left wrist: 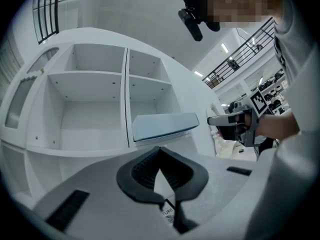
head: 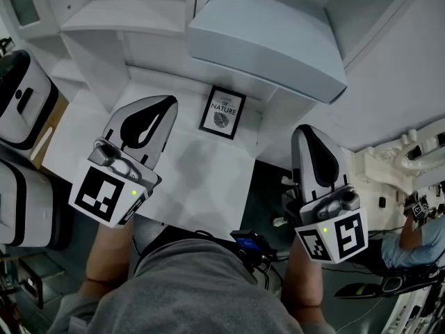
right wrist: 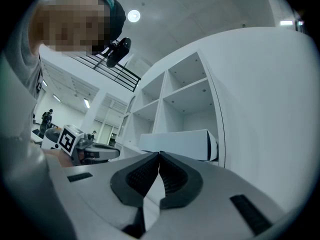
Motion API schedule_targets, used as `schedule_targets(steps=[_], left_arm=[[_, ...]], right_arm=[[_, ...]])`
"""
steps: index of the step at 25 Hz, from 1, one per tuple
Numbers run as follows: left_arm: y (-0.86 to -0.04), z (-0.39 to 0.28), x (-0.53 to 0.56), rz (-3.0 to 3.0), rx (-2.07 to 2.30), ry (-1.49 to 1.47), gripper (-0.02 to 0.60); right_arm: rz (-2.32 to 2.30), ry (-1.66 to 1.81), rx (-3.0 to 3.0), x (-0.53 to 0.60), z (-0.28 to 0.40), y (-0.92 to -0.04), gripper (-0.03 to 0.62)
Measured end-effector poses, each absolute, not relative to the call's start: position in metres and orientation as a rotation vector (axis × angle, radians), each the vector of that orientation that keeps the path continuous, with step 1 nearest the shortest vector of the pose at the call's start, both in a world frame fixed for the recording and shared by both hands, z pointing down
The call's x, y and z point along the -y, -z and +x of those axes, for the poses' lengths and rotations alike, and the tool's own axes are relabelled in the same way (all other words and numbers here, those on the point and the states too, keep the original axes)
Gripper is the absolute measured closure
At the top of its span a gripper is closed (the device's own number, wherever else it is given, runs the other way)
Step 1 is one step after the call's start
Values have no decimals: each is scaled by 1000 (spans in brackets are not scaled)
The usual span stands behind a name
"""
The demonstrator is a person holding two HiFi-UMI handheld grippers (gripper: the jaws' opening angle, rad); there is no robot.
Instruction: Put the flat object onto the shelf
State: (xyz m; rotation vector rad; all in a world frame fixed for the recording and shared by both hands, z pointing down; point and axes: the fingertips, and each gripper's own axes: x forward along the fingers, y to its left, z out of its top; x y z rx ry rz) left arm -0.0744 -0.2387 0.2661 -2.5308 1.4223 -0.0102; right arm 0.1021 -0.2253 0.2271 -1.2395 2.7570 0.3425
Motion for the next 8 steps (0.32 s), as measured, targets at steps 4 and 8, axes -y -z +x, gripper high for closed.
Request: schedule_targets(steps=[4, 8], left_arm=[[-266, -72, 240, -2532, -1417, 15, 574], [-266, -69, 241, -2535, -1415, 26, 574]], right_arm=[[-1244, -343, -2758, 228, 103, -227, 566], [-1241, -334, -2764, 229, 103, -228, 566]])
